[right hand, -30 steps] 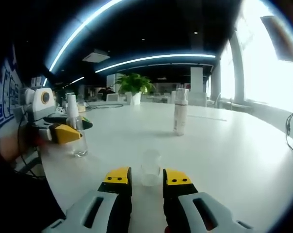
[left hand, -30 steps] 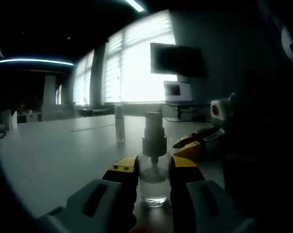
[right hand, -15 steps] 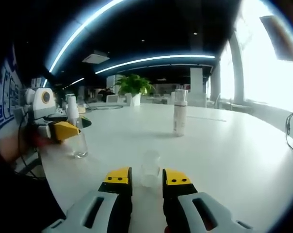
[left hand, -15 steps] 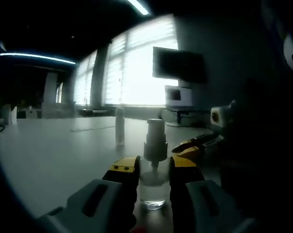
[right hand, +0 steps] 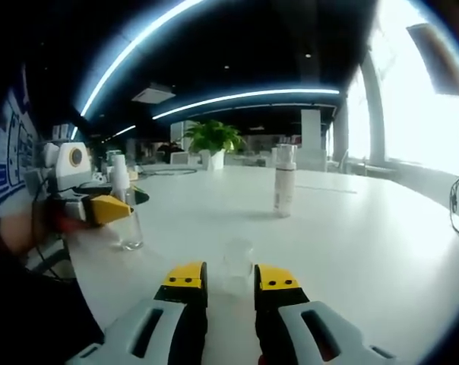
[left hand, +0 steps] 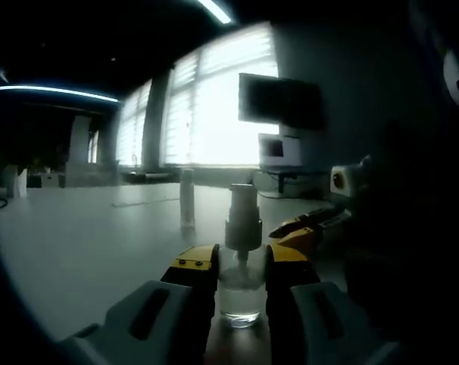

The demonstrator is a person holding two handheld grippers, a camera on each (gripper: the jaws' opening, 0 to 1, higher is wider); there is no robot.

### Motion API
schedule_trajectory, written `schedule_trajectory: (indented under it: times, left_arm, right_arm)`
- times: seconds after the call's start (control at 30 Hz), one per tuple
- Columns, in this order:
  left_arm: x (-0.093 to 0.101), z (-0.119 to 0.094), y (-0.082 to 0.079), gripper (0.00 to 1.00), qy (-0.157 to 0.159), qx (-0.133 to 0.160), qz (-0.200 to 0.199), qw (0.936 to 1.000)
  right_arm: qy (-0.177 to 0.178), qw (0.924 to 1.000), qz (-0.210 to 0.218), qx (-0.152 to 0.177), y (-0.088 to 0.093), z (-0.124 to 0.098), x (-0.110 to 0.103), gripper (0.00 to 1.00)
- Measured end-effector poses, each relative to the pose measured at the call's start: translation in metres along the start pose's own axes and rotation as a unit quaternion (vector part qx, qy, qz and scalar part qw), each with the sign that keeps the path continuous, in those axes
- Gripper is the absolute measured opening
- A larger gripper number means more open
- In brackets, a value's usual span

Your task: Clamp pump bottle remove cover press pump head put on cover

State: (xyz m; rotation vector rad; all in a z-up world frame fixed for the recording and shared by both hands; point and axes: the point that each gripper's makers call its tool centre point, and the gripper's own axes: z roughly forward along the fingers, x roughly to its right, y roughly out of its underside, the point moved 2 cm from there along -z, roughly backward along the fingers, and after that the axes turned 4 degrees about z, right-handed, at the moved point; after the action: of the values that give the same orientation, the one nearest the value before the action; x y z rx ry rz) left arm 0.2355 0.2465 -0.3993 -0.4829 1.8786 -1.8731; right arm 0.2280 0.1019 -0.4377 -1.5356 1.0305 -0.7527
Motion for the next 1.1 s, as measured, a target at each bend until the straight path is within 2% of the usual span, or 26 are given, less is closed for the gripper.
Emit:
schedule_trajectory:
  times: [0.33, 0.67, 0.87, 0.93, 1.1]
  left_arm:
    - [-0.016, 0.008, 0.002, 0.15, 0.008, -0.01, 0.005, 0.9999]
    - [-0.02, 0.007, 0.003, 0.15, -0.002, -0.004, 0.004, 1.0]
    - [-0.018, 0.007, 0.003, 0.16, 0.001, -0.002, 0.003, 1.0]
    - [-0.018, 0.007, 0.003, 0.16, 0.0, -0.002, 0.003, 1.0]
    - [-0.015, 0.006, 0.003, 0.16, 0.005, -0.002, -0.002, 1.0]
  right_arm:
    - [-0.011, 0.9997, 0.022, 0.009, -0.005, -0.001, 0.001, 0.19]
    - [-0.033, 0.998, 0.042, 0.035, -0.014, -0.014, 0.009, 0.2]
    - [-0.042, 0.9964, 0.031, 0.066, -0.036, -0.024, 0.01, 0.2]
    - [-0.048, 0.9965, 0.018, 0.066, -0.045, -0.025, 0.009, 0.19]
    - [-0.088, 0.9929, -0.017, 0.077, -0.075, -0.026, -0.007, 0.19]
